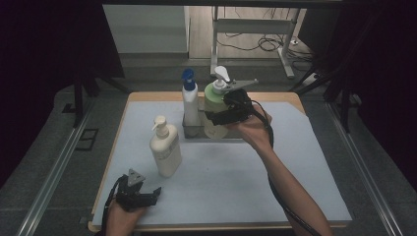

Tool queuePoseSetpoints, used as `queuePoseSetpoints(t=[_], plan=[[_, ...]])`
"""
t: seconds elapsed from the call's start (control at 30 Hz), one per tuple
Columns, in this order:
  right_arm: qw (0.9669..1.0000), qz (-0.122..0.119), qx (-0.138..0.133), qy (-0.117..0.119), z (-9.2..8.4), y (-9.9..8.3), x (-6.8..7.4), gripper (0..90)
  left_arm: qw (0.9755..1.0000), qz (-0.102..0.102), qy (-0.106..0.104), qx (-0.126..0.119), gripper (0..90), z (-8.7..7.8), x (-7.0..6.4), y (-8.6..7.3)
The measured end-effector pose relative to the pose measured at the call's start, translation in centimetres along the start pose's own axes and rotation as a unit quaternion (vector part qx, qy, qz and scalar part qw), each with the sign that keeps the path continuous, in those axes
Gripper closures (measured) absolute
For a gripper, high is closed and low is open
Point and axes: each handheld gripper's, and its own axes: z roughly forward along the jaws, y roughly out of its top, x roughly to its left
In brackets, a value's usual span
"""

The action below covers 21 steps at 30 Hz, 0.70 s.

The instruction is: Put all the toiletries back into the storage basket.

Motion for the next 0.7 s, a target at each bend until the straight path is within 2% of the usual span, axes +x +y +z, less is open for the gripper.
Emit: queuePoseSetpoints(t=[0.43,0.7], plan=[[0.9993,0.023,-0.007,-0.029,2.2,1.1,-1.7,11.9,1.0,-0.001,-0.001,0.0,12.4,0.0,0.0,0.0],[0.9986,0.028,-0.007,-0.044,3.4,1.5,-2.3,11.9,1.0,-0.001,-0.001,0.0,12.4,0.0,0.0,0.0]])
